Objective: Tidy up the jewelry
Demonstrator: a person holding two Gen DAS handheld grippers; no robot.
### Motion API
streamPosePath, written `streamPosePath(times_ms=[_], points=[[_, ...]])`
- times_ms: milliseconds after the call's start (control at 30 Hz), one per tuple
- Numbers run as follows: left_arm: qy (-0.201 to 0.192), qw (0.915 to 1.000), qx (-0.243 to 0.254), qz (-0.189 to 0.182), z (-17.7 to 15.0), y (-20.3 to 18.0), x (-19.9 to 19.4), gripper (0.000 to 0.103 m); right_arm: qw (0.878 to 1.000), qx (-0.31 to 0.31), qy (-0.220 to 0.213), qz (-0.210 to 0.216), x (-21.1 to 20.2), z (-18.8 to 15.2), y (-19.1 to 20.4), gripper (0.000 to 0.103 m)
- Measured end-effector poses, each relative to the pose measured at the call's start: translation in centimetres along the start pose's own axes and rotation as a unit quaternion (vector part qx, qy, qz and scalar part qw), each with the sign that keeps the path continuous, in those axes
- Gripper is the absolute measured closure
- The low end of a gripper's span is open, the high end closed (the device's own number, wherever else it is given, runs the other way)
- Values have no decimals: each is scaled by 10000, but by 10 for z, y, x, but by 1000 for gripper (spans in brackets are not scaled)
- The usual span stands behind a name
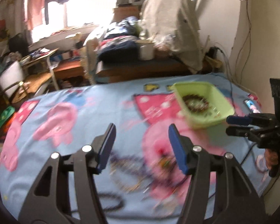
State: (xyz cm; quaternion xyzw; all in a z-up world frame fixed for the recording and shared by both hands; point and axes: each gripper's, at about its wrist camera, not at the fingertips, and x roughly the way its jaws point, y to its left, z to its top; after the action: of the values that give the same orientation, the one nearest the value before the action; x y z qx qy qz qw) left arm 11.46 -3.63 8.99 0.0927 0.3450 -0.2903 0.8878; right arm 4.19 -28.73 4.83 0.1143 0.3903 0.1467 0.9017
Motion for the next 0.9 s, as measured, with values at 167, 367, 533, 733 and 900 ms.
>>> streamPosePath(times_ms=[167, 367, 533, 733, 900], points=[[106, 9994, -218, 250, -46, 39, -15, 56, 9976, -354, 588, 126, 45, -21, 35, 103], [348, 9983, -465, 66, -77, 56, -6, 62, 9923, -925, 802, 197, 71, -24, 87, 103], [470, 9981, -388, -127, -86, 49, 4, 62, 9879, -1179, 911, 420, 81, -33, 109, 103], [462, 9977, -128, -481, -103, 35, 4, 62, 9816, -1525, 1123, 254, 92, -61, 116, 103], [581, 9941, 91, -909, -121, 9, 5, 62, 9826, -1679, 799, 0, 81, -75, 102, 103]])
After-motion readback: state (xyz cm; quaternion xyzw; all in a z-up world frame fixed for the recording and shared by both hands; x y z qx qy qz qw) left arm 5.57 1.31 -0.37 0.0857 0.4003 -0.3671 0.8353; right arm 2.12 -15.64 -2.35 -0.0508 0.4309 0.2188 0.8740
